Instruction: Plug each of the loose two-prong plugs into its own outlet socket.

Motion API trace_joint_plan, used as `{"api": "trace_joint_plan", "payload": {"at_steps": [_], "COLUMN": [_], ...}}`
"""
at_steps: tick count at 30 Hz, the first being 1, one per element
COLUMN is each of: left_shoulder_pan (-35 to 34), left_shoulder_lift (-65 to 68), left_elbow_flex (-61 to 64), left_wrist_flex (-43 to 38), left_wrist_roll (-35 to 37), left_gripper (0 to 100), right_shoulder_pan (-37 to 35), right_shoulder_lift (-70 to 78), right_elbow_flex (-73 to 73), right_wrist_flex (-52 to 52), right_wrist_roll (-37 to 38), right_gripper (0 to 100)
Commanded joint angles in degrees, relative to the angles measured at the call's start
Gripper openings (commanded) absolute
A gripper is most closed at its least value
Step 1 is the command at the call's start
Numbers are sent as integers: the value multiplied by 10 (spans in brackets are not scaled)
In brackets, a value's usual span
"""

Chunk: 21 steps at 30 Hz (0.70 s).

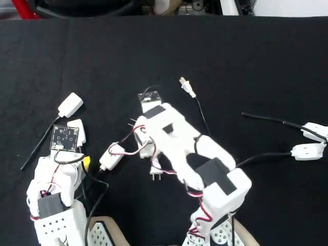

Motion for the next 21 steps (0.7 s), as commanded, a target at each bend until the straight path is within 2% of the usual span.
{"api": "trace_joint_plan", "payload": {"at_steps": [1, 7, 12, 16, 19, 21], "left_shoulder_pan": [-6, -6, -6, -6, -6, -6], "left_shoulder_lift": [-3, -3, -3, -3, -3, -3], "left_elbow_flex": [10, 10, 10, 10, 10, 10], "left_wrist_flex": [-8, -8, -8, -8, -8, -8], "left_wrist_roll": [-4, -4, -4, -4, -4, -4], "left_gripper": [306, 306, 306, 306, 306, 306], "right_shoulder_pan": [42, 85, 86, 84, 84, 84], "right_shoulder_lift": [-1, -1, 0, 0, 0, 0], "right_elbow_flex": [-32, -86, -107, -121, -146, -175], "right_wrist_flex": [30, 30, 30, 49, 109, 157], "right_wrist_roll": [37, 134, 212, 215, 214, 214], "right_gripper": [12, 14, 15, 108, 165, 168]}}
